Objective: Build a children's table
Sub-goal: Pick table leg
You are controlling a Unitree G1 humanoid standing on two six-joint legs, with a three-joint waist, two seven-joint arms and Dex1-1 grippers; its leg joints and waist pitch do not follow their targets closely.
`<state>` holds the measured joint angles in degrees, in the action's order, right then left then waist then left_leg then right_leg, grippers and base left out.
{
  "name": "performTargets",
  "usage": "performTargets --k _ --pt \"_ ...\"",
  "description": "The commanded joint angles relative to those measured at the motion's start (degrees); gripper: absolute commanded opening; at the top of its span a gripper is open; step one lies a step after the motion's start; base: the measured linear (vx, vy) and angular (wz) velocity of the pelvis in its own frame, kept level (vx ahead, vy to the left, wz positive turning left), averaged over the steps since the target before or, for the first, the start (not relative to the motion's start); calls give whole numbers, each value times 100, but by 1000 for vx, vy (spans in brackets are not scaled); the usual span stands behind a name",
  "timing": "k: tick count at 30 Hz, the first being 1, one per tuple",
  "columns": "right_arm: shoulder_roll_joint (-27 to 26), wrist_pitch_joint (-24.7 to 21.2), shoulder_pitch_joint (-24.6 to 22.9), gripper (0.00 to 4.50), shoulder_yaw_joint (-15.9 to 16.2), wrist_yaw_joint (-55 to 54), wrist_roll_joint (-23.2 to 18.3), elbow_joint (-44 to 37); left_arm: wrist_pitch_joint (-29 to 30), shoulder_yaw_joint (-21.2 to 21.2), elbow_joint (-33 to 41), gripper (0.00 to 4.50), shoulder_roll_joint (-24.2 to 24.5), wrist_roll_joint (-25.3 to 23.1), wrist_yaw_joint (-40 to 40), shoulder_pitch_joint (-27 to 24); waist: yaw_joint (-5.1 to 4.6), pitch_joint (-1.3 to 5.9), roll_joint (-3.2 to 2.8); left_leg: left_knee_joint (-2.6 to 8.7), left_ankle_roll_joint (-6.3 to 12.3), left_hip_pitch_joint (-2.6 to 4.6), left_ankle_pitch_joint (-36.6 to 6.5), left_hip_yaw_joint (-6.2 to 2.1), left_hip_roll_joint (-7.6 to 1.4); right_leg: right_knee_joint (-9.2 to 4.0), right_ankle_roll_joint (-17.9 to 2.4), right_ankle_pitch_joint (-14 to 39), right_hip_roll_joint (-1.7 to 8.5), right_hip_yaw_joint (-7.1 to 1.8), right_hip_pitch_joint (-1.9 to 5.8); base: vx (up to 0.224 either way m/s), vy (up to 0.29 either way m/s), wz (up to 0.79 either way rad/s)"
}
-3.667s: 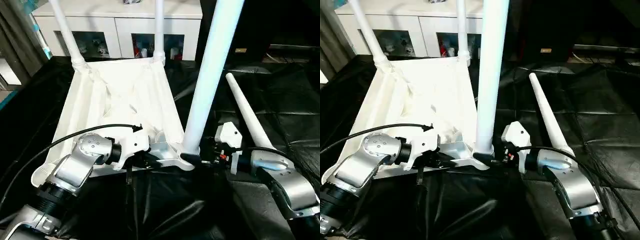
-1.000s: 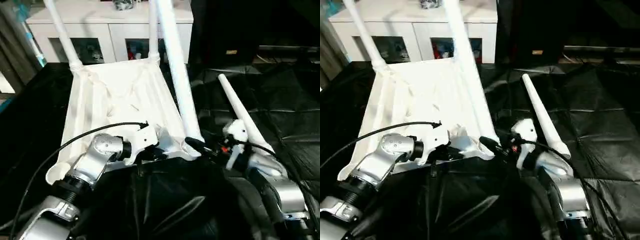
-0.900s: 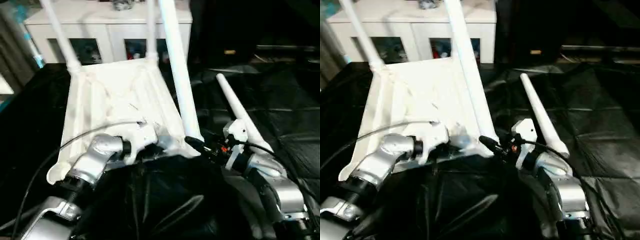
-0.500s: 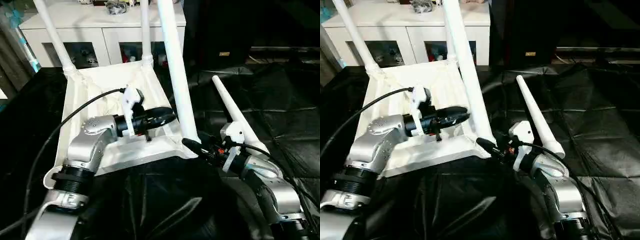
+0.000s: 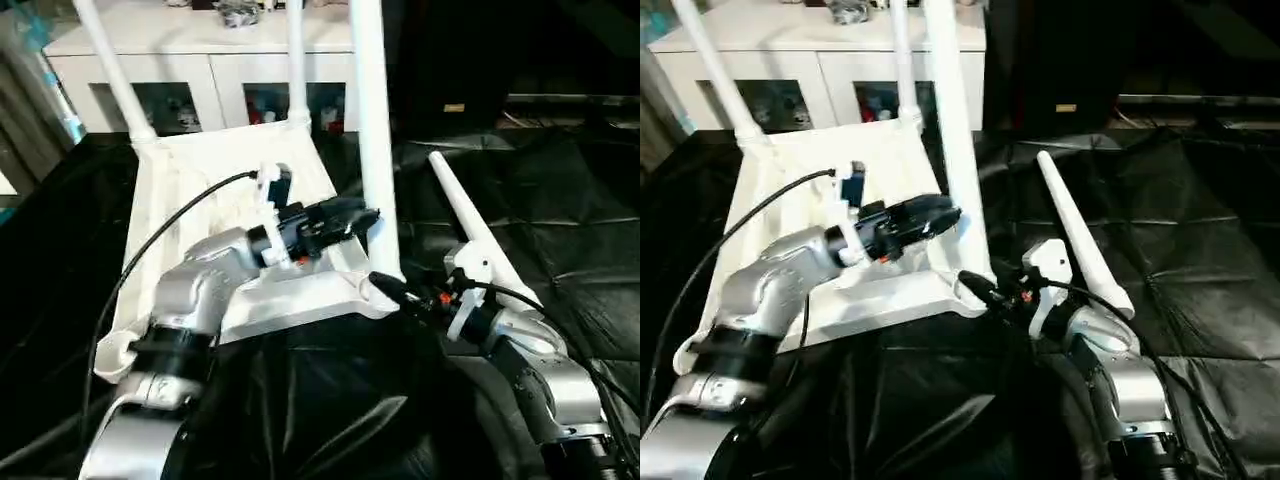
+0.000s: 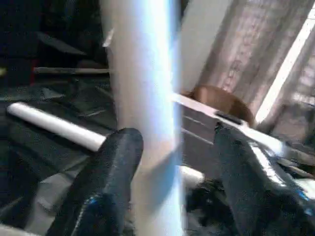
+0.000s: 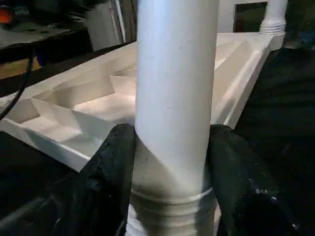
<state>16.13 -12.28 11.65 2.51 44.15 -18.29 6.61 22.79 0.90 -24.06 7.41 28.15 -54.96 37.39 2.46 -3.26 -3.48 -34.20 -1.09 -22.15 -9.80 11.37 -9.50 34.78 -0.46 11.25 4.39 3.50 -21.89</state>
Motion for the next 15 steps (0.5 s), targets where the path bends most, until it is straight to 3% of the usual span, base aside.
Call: performTargets --k 1,5,6,10,15 --pt "5 -67 35 189 134 50 68 -22 16 95 -73 315 -54 33 141 159 -9 346 42 429 137 124 -1731 -214 -346 -560 -1044 1952 426 -260 181 0 0 0" --pt "15 -67 40 189 138 38 63 -28 77 237 -158 325 -119 187 126 259 -11 363 57 415 218 106 -1578 -211 -341 -537 -1122 1748 430 -258 193 0 0 0" --pt "16 -70 42 189 139 40 64 -27 92 263 -164 353 -128 227 103 276 -21 368 60 416 242 86 -1505 -214 -342 -517 -1162 1626 428 -251 211 0 0 0" --pt "18 -64 60 189 151 76 49 -3 490 347 99 384 -159 686 -253 251 -18 379 70 398 333 98 -1371 -198 -348 -489 -1308 1356 423 -253 206 0 0 0" --pt "35 -121 74 189 197 200 -18 -12 670 -42 330 420 -45 578 -651 113 -25 355 59 415 369 90 -1402 -199 -362 -494 -1324 1430 424 -252 211 0 0 0"
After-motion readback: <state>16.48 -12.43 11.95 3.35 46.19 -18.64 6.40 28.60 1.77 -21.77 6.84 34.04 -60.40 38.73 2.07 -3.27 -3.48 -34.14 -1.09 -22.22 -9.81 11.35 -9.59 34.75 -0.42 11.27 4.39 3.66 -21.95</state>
